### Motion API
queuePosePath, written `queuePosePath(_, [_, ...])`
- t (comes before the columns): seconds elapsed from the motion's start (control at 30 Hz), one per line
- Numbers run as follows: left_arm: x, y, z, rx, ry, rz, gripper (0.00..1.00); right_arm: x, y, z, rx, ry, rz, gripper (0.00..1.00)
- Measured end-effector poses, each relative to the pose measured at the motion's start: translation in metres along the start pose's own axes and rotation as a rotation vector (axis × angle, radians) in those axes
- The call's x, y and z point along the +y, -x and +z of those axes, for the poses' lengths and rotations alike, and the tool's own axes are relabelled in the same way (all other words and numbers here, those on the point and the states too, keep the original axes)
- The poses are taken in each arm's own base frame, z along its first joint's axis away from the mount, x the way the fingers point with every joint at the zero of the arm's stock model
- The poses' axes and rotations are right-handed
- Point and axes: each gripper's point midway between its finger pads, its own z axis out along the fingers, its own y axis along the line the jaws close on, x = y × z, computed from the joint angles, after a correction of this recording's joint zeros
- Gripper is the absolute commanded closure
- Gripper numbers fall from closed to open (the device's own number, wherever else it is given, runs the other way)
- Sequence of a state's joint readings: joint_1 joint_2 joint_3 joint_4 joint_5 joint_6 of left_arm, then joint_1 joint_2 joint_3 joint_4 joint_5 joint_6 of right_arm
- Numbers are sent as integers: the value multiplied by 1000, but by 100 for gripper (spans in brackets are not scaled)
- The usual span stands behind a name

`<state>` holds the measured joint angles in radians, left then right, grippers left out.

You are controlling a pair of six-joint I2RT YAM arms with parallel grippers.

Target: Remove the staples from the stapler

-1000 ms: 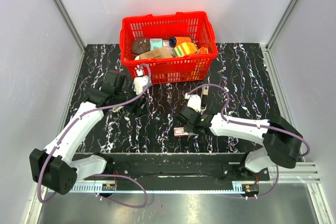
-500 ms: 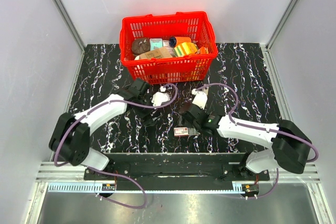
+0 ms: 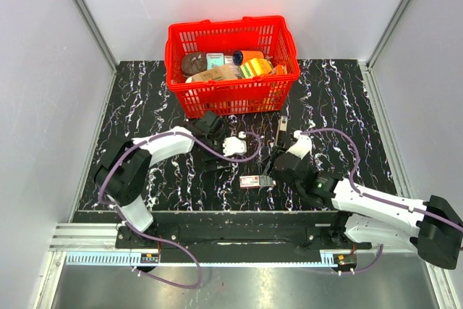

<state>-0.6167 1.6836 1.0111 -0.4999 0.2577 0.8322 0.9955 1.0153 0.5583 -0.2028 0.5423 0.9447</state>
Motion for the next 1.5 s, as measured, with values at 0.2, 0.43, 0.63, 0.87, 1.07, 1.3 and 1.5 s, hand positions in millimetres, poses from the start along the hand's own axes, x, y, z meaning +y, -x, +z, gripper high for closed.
queuePosePath(0.2, [5,2,7,15,10,80,20,-1,-1,0,0,-1,6,40])
queuePosePath(0.43, [16,10,12,8,26,105,29,-3,-3,1,6,-6,1,44])
queuePosePath(0.63, [19,12,13,4,35,111,34,-3,-3,1,6,-6,0,49])
queuePosePath(0.87, [23,11,14,14,55,106,44,-3,-3,1,8,-9,-1,56])
queuePosePath(1.07, [23,9,13,25,58,93,63,-4,-3,1,8,-10,-3,59])
queuePosePath(1.3, [19,5,11,45,49,52,76,-3,-1,-1,9,-14,-16,59])
queuePosePath(1.5, [17,8,6,38,45,19,76,5,6,-4,-3,5,-19,59])
